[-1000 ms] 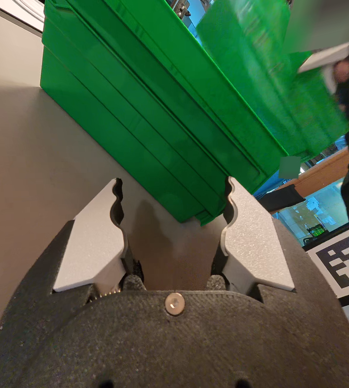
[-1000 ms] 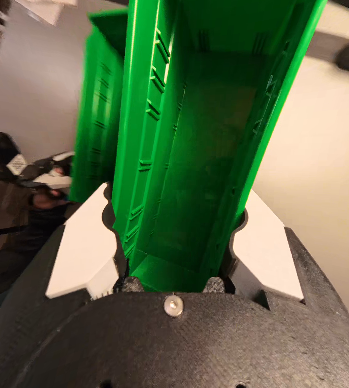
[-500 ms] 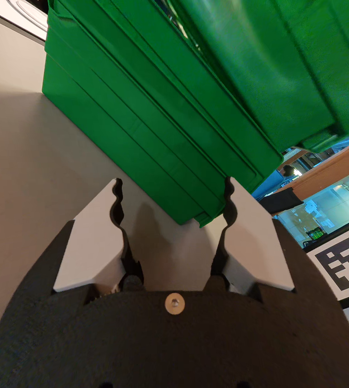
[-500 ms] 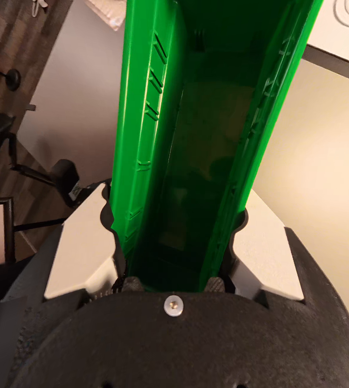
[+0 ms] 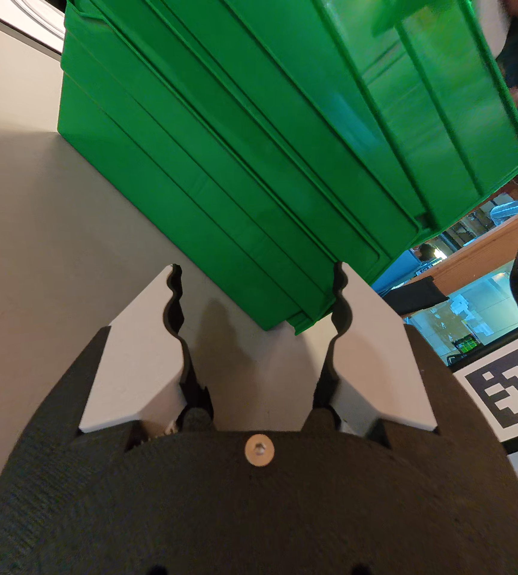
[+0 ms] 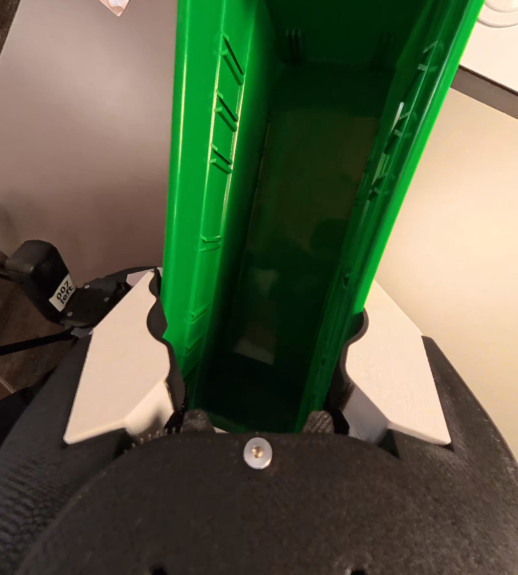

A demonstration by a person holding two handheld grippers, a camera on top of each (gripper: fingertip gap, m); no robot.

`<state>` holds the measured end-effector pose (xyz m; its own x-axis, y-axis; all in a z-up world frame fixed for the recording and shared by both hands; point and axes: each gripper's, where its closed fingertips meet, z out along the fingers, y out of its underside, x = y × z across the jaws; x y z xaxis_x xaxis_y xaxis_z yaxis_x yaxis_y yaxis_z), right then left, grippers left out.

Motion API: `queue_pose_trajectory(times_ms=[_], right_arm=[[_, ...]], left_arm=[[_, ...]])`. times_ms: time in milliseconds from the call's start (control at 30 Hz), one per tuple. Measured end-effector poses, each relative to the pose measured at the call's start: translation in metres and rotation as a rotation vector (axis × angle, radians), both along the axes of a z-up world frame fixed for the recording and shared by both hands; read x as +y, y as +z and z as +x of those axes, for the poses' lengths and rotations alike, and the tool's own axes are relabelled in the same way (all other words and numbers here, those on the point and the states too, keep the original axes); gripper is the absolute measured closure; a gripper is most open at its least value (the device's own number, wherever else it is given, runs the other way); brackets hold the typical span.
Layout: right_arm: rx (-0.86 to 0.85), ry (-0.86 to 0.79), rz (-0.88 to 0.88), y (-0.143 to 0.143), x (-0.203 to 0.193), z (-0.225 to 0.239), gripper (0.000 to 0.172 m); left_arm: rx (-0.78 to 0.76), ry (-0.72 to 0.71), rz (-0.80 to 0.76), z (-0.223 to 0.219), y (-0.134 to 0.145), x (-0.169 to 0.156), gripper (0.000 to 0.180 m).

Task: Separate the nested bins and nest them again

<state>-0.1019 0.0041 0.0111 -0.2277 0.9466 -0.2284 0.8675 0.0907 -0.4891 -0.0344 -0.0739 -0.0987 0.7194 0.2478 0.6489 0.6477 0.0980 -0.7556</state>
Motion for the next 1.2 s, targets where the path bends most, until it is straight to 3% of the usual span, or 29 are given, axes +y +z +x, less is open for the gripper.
queue_pose_trajectory(times_ms=[567,1200], right_arm=[[-0.035,0.002,0.022,-0.033,0.001,-0.001,0.051],[-0.039,-0.002,0.032,-0.028,0.0,-0.001,0.045]], left_arm=[[0.0,0.002,-0.002,0.0,0.0,0.0,0.083],[-0.003,-0.006,-0.001,0.001,-0.001,0.0,0.083]])
